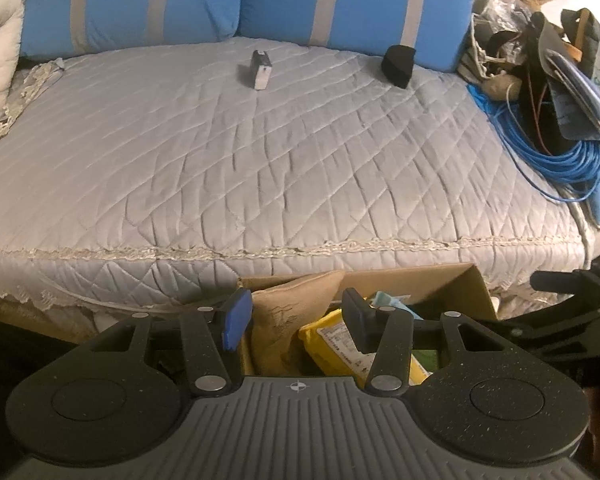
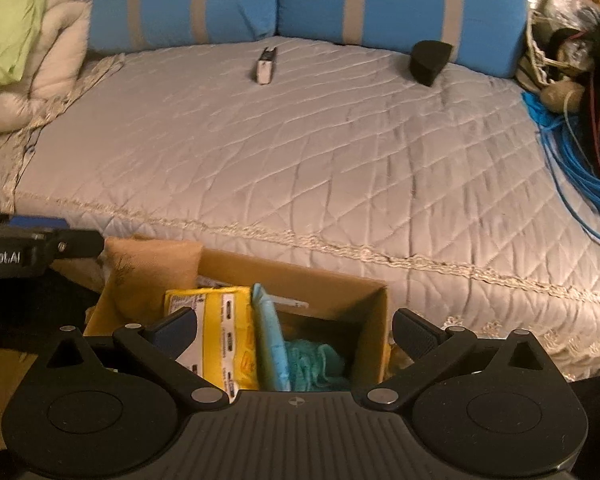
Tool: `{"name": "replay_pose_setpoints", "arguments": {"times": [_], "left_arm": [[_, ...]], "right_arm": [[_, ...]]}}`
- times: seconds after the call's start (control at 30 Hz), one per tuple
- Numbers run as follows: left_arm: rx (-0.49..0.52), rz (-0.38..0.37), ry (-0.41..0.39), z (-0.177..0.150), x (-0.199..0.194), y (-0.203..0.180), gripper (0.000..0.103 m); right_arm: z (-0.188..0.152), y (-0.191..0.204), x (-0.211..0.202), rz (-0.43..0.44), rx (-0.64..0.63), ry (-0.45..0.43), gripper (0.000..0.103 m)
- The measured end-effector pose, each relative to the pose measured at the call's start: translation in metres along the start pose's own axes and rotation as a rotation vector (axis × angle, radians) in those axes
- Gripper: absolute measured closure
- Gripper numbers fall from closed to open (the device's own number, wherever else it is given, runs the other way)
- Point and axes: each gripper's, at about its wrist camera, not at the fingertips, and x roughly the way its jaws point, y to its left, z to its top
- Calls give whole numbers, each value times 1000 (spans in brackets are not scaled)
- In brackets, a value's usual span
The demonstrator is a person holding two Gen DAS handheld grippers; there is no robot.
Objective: Organize soft objects
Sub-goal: 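Open the right gripper to drop the yellow wipes pack into the box, then move both tools back over the bed toward the small black box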
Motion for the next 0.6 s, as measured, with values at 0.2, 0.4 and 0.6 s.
{"name": "replay_pose_setpoints", "arguments": {"times": [0.2, 0.4, 0.6], "left_arm": [[15, -11, -22, 3, -1, -4, 54], [34, 1, -60, 13, 1, -6, 54], [57, 4, -84, 25, 8, -7, 54]], "right_arm": [[8, -13, -7, -9, 55, -59, 0], [21, -22, -7, -30, 65, -110, 0], [33, -36, -4, -48, 91, -159, 0]]}}
